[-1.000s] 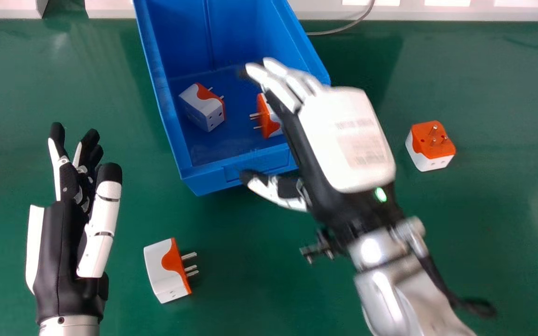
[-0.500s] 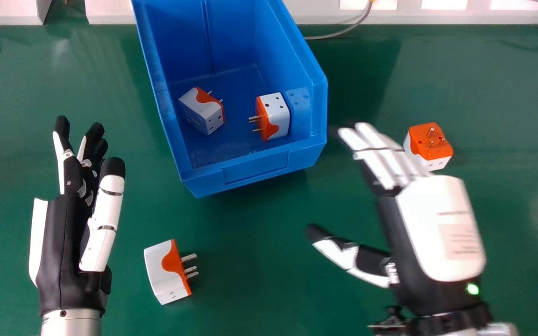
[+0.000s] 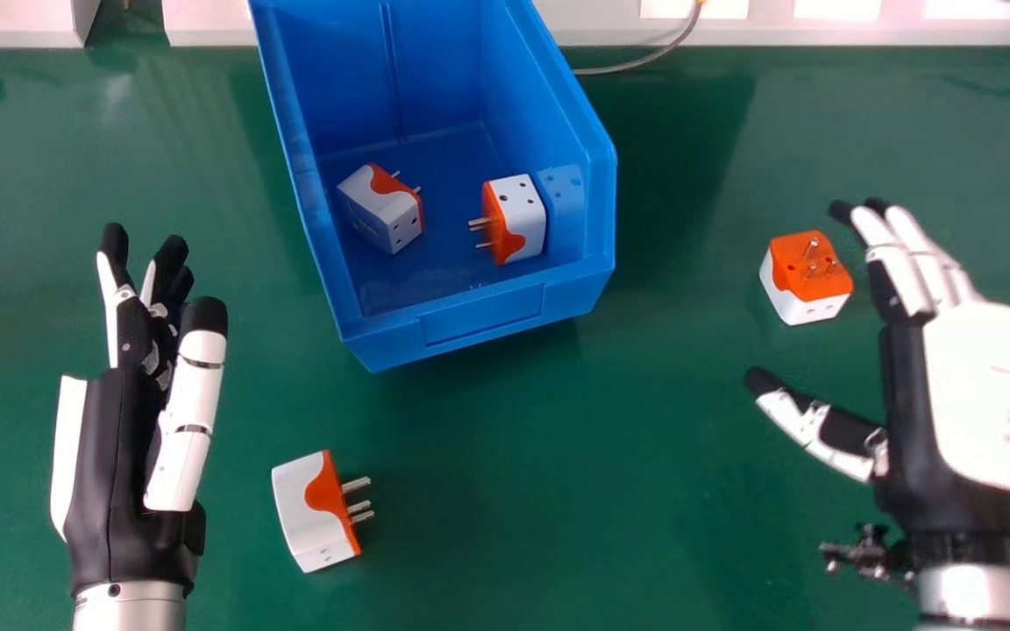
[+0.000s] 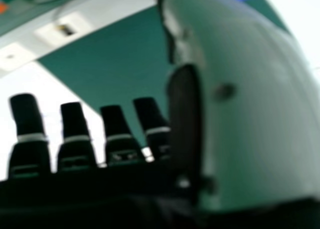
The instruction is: Pick all objects and put in blue box
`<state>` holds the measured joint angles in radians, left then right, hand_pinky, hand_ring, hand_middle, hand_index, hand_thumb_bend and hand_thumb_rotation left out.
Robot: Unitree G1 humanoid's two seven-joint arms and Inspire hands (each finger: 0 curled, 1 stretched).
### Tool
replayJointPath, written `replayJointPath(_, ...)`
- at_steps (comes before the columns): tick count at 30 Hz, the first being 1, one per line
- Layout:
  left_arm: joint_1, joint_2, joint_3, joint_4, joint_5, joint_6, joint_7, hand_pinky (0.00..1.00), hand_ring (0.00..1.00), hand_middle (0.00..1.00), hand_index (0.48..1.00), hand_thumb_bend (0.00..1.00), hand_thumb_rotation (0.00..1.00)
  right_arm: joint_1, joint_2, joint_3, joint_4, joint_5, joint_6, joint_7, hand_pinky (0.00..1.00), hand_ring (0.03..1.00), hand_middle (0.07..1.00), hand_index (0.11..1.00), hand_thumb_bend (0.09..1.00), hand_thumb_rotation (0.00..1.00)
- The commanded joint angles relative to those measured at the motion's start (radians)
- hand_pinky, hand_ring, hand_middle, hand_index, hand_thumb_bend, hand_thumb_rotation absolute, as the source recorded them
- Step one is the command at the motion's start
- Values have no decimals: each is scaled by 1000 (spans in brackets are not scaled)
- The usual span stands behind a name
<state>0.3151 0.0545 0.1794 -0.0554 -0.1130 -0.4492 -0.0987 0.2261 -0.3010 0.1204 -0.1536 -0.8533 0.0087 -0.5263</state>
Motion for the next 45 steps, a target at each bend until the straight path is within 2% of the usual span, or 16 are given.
replayJointPath(1,4,10,10,-11,20,-29,7,989,980,973,958,427,763,-50,-4,-33,19,19,17,9,691,825,878,851,477,267)
replayJointPath(5,6,13,11,-10,15,-29,5,991,979,972,954,428,750,-122,-11,-47,86,19,54,28,680,819,875,850,493,294)
replayJointPath(7,6,13,11,-8,3,-32,-2,995,983,977,956,440,746,-160,-20,-47,127,15,69,37,682,815,870,847,501,293)
replayJointPath(12,11,12,11,-11,-2,-33,-6,986,974,970,951,447,734,-257,-39,-40,226,17,109,67,698,823,872,852,505,308)
replayJointPath(16,15,15,13,-14,10,-32,-1,986,976,971,952,439,740,-332,-57,-22,306,4,139,84,698,819,865,839,506,318)
replayJointPath(19,18,17,13,-21,8,-28,-1,991,979,973,953,418,732,-394,-66,-6,381,11,154,99,684,814,868,828,514,312)
replayJointPath(22,17,20,13,-20,2,-34,-6,987,977,972,952,456,742,-457,-73,17,460,14,174,118,687,810,860,821,529,323)
replayJointPath(25,19,24,14,-22,4,-34,-7,982,976,971,953,460,737,-517,-77,38,541,20,174,119,677,792,842,805,546,311)
replayJointPath(30,27,23,15,-33,7,-25,-2,976,972,967,952,483,749,-621,-71,75,675,30,200,149,675,783,830,795,554,351)
replayJointPath(34,29,24,16,-34,16,-31,2,959,965,963,947,476,741,-677,-64,104,748,36,221,160,666,777,825,792,563,342)
replayJointPath(36,30,25,15,-34,10,-31,-1,964,969,966,949,461,741,-701,-60,115,779,46,224,171,680,793,840,804,552,330)
replayJointPath(38,31,25,16,-36,12,-32,0,973,972,968,951,457,742,-723,-61,132,809,49,229,179,671,787,833,797,563,321)
replayJointPath(42,32,25,17,-38,-7,-32,-12,984,979,974,955,458,739,-764,-60,160,847,54,254,214,688,802,843,811,539,343)
replayJointPath(43,33,25,18,-38,-5,-32,-11,988,981,975,956,466,742,-774,-59,165,857,59,259,220,690,803,843,812,539,345)
replayJointPath(44,34,26,20,-38,3,-34,-7,988,981,974,956,474,747,-783,-58,169,866,64,264,225,691,804,843,812,538,344)
replayJointPath(45,35,26,21,-39,3,-32,-7,978,975,970,954,480,753,-794,-57,172,879,71,267,228,694,806,846,813,533,342)
